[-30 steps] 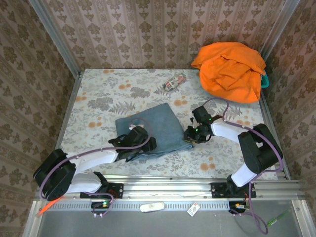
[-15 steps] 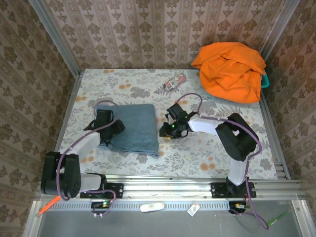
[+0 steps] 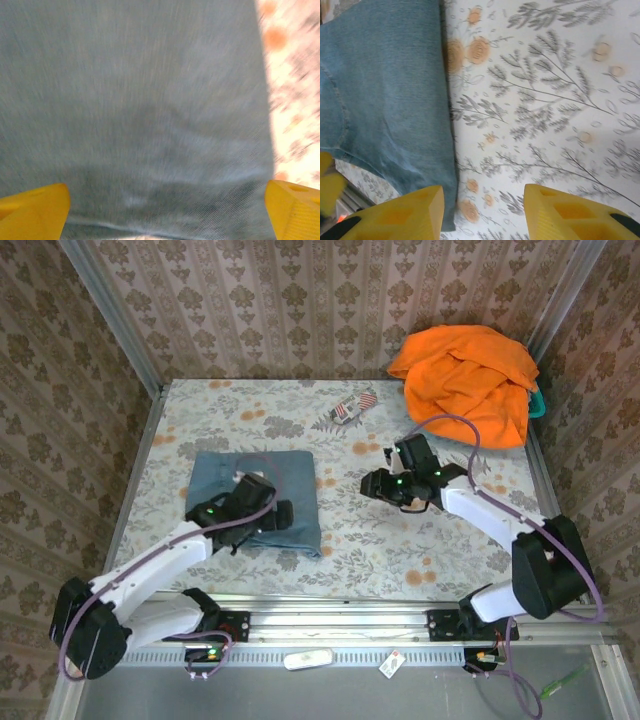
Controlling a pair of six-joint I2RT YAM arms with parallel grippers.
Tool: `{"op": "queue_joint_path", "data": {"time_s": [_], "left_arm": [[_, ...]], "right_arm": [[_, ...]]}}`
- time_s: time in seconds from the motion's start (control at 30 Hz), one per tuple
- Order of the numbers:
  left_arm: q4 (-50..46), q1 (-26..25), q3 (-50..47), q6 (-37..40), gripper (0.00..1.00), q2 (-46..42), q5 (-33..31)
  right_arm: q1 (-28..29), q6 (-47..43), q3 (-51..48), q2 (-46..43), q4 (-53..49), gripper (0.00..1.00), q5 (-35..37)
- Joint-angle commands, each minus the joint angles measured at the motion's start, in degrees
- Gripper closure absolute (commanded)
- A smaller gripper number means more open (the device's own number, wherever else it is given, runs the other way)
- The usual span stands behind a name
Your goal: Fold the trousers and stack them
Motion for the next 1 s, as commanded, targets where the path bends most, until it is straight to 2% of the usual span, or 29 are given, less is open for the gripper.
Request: {"op": "queue_joint_path", "data": {"time_s": [0.0,0.07,0.17,0.27,0.4,0.6,0.67,0.77,0.87,0.97], "left_arm": [[-0.7,-1.2,-4.9,-8.1,0.0,6.1,-3.1],[4.9,0.6,-7.2,-8.2,0.02,10.6,-2.2],[13.0,9.0,-9.6,-5.3,0.1,16.4,5.0],[15.5,18.5,-8.6,-1.5,0.13,18.2,10.1],[13.0,28.4,-2.3,5.4,0.14,19.1,12.3],[6.5,36.5,13.7,15.1,0.15,28.1,11.9],[7.2,40.1,16.9,14.8,0.15,32.2,13.2],[8.6,43.2,22.9,12.5,0.21,39.0,22.2],[3.9,43.5,31.1,14.0,0.21,45.5,18.0],[0.7,45.8,38.6,13.5,0.22,52.4,20.8]], "right_arm": [[0.1,-2.2,-1.3,-2.9,-4.0,0.53,0.7],[0.1,-2.6,-0.9,-3.0,-4.5,0.53,0.2],[0.1,-2.9,-0.3,-3.3,-5.2,0.53,0.0],[0.0,-2.6,-0.5,-4.7,-5.3,0.53,0.1],[0.0,-2.2,-1.2,-6.3,-5.0,0.52,0.4],[-0.4,-1.5,-1.8,-7.3,-3.5,0.52,-0.2],[-0.8,-1.7,-1.7,-7.2,-3.1,0.52,-0.9],[-1.4,-2.3,-0.7,-7.0,-3.1,0.52,-1.9],[-2.3,-2.7,0.0,-7.3,-3.5,0.52,-2.9],[-3.3,-3.0,-0.2,-8.4,-3.3,0.52,-3.9]]}}
